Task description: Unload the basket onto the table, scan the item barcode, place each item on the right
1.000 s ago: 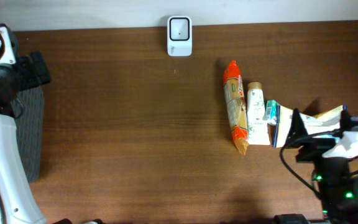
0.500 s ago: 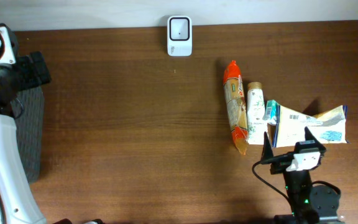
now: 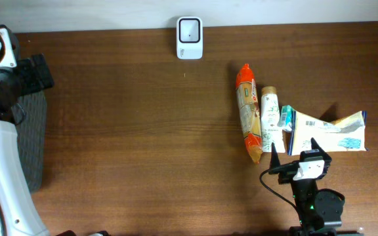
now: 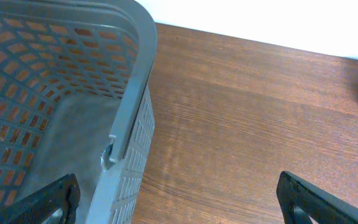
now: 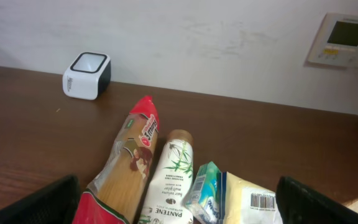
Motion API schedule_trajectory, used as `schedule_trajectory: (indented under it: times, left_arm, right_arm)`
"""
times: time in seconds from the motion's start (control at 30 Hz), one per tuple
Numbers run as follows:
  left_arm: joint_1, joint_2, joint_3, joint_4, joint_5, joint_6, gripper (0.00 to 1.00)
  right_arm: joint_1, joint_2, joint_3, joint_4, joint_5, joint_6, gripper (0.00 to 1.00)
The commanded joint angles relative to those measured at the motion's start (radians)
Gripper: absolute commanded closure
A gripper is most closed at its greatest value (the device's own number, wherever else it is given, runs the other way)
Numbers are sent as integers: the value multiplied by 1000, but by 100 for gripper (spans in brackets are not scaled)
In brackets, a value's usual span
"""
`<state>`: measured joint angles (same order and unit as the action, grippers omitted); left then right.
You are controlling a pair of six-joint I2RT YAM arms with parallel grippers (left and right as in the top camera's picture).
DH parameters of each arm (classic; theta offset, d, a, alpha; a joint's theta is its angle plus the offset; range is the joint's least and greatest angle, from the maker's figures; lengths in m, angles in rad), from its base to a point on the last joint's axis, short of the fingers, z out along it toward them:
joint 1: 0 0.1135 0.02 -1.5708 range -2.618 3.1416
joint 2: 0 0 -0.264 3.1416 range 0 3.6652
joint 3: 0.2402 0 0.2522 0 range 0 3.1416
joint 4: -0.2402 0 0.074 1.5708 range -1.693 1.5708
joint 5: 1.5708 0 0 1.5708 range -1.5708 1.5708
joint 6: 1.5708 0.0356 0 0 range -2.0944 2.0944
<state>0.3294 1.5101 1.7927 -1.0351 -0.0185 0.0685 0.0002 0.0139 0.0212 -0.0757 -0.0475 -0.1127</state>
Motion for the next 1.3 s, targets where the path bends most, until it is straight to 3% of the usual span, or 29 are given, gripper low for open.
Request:
schedule_trajectory:
  times: [0.0,0.77,1.0,1.13,1.17,1.27]
  left_arm:
    - [1,-5,11,1,-4,16,1]
    - [0,-13,1,1,-4,16,1]
    - [-130,-195,-240,0,-7,18,1]
    - [-171,-358,-472,177,-29,24,1]
    - [-177,-457,-632,362,6,24,1]
    - [-177,-588,-853,655,74,24,1]
  right_arm:
    - [-7,-10,-16,4,-5,-7,2]
    - [-7,-10,-16,4,-5,-7,1]
    - [-7,-11,-16,4,-5,-7,1]
    - [-7,-11,-16,4,-5,-7,1]
    - [-7,-11,-16,4,-5,-7,1]
    - [-7,-10,-16,4,-5,-7,1]
